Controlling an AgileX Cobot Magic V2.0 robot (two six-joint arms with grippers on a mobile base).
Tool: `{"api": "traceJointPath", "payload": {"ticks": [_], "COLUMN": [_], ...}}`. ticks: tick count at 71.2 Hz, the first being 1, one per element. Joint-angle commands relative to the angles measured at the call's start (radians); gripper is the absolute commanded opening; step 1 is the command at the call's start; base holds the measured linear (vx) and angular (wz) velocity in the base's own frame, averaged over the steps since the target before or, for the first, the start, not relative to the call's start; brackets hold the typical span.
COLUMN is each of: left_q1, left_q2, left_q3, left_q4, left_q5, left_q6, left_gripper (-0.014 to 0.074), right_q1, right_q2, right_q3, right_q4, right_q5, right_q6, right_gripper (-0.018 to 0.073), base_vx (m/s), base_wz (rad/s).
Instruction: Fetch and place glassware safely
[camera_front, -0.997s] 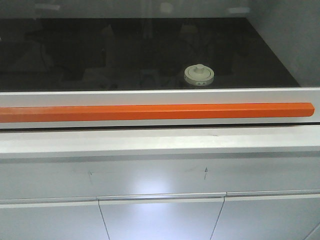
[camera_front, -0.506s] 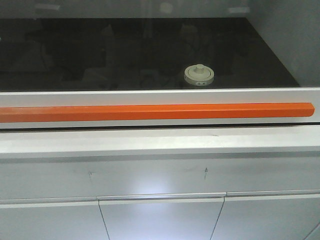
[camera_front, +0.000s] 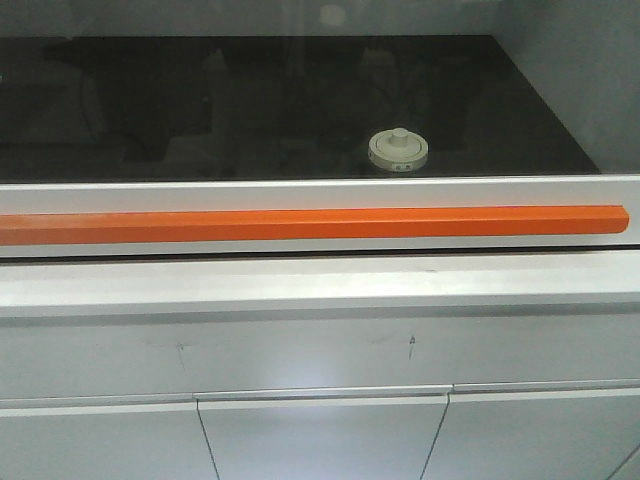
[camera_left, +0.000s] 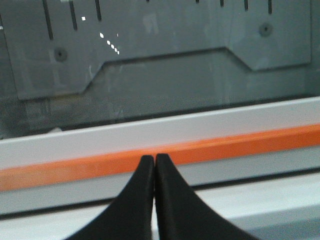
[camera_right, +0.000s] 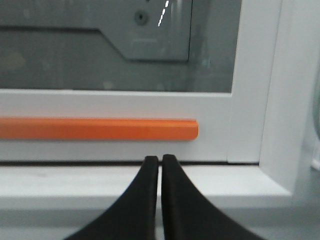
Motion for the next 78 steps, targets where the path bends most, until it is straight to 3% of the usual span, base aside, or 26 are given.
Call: {"api": "traceJointPath", "payload": {"ticks": [1,19,43,53,70,78], "left_q1": [-0.003,-0.003,-0.003,-0.003,-0.003,-0.003], "left_q2": [-0.011,0.066,0.471,0.605,0.713,0.736], "left_q3": [-0.034,-0.314,-0.73,-0.79,-0.788,-0.788], "left_q4": [-0.01,-0.01,-0.049,-0.089,-0.089,-0.088], "left_q5": [-0.14,-0.057,-0.044,-0.021,0.12,0.127], "left_q6": [-0.014,-0.014,-0.039,-0.044,-0.044,-0.043], "left_gripper": [-0.0007,-0.0007,-0.0007,-0.0007,-0.0007,-0.0007], "right_q1": [-0.004,-0.004,-0.004,-0.004,-0.004,-0.004], "right_q2": [-0.013,0.012,0.295,0.431,0.591,0.645], "right_q3": [-0.008,-0.262,-0.626,-0.661,-0.657,-0.657], "right_q4": [0.006,0.01,0.01,0.01,0.01,0.01], "right_q5": [-0.175,-0.09,0.045,0.072,0.072,0.053], "right_q6": [0.023,0.07,0.068,0.068,0.068,0.068], "right_gripper": [-0.0003,-0.0003,-0.0003,-0.0003,-0.0003,-0.0003], "base_vx": [0.0,0.0,0.0,0.0,0.0,0.0], "base_wz": [0.0,0.0,0.0,0.0,0.0,0.0]}}
